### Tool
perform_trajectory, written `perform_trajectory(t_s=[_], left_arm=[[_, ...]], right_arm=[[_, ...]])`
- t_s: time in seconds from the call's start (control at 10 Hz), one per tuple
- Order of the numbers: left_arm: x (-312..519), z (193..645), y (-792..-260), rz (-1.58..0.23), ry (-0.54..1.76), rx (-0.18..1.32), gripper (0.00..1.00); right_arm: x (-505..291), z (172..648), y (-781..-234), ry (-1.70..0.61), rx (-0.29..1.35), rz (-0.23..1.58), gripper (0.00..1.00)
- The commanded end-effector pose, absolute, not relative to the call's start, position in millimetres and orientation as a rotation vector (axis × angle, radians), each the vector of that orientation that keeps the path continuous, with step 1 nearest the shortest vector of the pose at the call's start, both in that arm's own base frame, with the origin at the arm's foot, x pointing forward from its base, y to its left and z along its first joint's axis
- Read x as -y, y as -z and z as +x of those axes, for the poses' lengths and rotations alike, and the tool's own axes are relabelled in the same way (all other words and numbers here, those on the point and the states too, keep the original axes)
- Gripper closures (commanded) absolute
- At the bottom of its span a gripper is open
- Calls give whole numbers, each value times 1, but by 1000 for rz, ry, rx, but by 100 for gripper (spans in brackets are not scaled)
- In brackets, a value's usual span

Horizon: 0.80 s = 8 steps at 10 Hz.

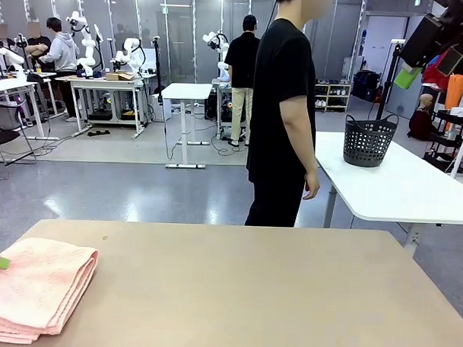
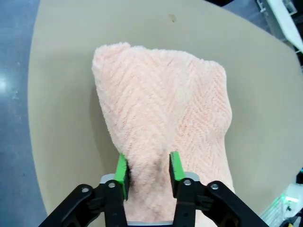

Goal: Fold the towel.
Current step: Pick up the 100 cm Hotel Towel and place it on the left side of the table.

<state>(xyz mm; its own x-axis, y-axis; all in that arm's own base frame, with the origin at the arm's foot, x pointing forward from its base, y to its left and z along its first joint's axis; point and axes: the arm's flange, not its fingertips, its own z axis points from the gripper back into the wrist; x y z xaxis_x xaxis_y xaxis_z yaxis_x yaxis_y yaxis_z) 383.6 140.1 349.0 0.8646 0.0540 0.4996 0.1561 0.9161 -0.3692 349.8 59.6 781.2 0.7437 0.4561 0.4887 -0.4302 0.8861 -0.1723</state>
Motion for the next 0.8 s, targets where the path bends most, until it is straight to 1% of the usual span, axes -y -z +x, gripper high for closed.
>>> perform_trajectory(t_s=[0.0,0.1,0.2,0.3,0.4,0.6,0.7], left_arm=[[-123,359,-355,-340,82,525,0],[-123,359,-357,-318,90,513,0],[-119,361,-361,-290,99,498,17],[-112,363,-368,-286,115,504,5],[-106,364,-374,-277,129,507,0],[-90,363,-384,-259,149,516,0],[-120,395,-371,-296,150,507,0]], right_arm=[[-59,350,-782,-487,548,-54,0],[-59,350,-782,-487,548,-54,0],[-59,350,-782,-487,548,-54,0],[-59,350,-782,-487,548,-54,0],[-59,350,-782,-487,548,-54,0],[-59,350,-782,-487,548,-54,0],[-59,350,-782,-487,548,-54,0]])
